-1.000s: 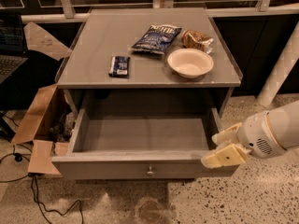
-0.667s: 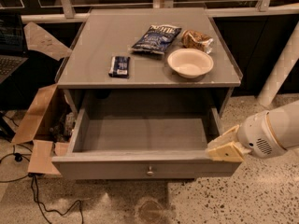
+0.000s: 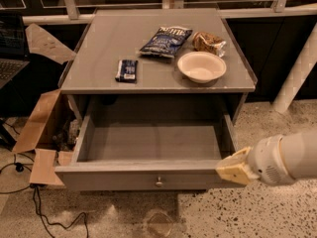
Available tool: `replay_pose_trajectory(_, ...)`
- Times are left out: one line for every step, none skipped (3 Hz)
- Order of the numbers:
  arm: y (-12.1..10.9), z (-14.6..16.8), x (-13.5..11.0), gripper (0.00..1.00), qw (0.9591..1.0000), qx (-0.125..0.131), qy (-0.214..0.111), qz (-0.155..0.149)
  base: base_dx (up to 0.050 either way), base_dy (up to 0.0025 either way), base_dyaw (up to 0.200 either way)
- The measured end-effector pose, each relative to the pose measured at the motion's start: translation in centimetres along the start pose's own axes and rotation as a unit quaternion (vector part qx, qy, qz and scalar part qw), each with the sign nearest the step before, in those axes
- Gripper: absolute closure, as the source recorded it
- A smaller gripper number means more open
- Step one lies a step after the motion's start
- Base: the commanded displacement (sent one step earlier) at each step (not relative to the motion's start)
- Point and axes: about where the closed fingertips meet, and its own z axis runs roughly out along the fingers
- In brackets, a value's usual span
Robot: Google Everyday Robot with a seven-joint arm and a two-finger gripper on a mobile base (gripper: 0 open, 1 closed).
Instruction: Close top drawer
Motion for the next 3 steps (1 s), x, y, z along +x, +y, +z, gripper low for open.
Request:
replay_pose_trajectory(0.5, 3.2, 3.2, 1.0, 0.9989, 0.024, -0.019, 0.034, 0.0, 0.0, 0.0)
replay_pose_trajectory(-0.1, 7.4, 6.1, 1.0, 0.9975, 0.033, -0.028, 0.057, 0.0, 0.0, 0.0)
replay_pose_trajectory(-1.0, 11.0, 8.2, 1.0, 0.996, 0.031, -0.033, 0.076, 0.0, 0.0, 0.0)
